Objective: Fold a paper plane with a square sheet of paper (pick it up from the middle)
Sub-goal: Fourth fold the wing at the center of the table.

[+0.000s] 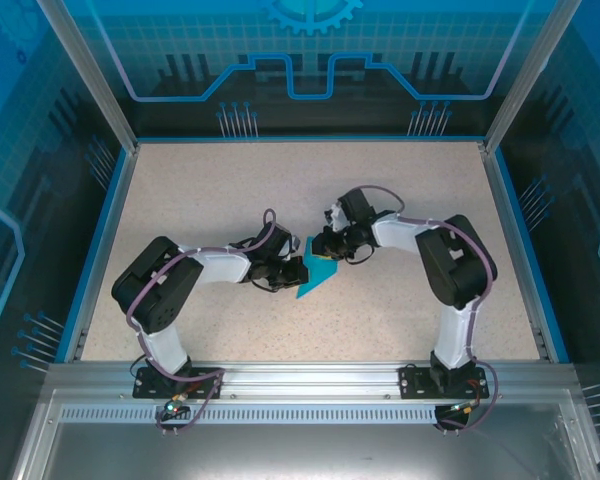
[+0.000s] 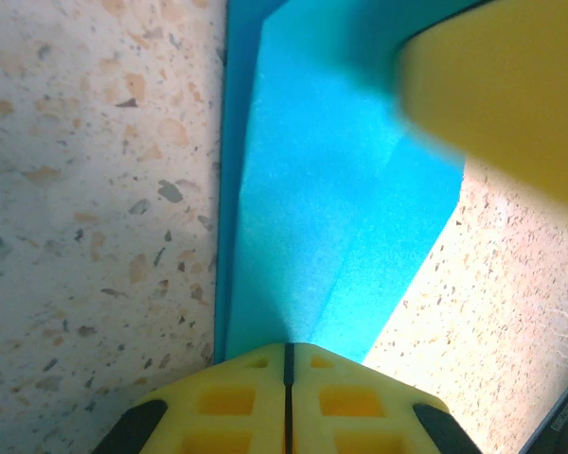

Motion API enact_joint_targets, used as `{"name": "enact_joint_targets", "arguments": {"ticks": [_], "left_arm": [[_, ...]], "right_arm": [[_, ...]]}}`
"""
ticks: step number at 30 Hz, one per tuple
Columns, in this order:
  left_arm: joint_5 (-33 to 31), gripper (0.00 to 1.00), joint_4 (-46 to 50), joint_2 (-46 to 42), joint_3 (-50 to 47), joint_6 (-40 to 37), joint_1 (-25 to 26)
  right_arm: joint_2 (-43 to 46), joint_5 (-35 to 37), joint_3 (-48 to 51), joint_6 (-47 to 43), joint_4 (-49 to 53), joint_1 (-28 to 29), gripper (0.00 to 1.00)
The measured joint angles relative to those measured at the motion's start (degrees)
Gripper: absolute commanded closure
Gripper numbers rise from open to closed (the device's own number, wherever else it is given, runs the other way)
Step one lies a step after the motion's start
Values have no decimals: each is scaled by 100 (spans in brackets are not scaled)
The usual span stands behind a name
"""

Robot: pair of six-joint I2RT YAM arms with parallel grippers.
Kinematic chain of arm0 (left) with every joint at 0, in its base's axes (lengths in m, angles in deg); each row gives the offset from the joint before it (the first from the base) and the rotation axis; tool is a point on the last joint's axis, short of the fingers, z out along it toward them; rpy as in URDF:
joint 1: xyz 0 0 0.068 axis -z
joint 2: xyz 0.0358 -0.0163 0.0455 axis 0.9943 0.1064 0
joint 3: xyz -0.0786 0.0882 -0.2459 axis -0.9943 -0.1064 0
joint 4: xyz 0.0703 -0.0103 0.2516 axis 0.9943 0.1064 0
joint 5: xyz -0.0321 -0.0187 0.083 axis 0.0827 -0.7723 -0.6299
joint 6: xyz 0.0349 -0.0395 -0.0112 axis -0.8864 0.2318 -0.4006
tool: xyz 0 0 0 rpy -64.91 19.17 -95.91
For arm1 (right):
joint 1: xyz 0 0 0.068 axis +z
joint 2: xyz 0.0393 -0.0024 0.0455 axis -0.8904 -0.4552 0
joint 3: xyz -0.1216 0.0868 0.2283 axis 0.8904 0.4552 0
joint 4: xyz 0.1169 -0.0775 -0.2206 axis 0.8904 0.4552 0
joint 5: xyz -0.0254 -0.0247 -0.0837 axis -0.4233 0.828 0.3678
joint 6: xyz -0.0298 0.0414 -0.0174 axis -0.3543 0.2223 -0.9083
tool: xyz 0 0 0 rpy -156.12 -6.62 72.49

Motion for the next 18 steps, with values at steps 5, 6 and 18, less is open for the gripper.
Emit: {"name": "enact_joint_targets", "arguments": {"ticks": [5, 6, 18], "left_arm": [[0, 91, -57, 0, -28, 0, 0], [0, 91, -57, 0, -28, 0, 0], [-24, 92, -61, 0, -33, 0, 11]], "right_arm": [[780, 105, 251, -74, -44, -96, 83], [846, 103, 343, -70, -92, -76, 84], [313, 92, 866, 223, -501, 509, 86]]}}
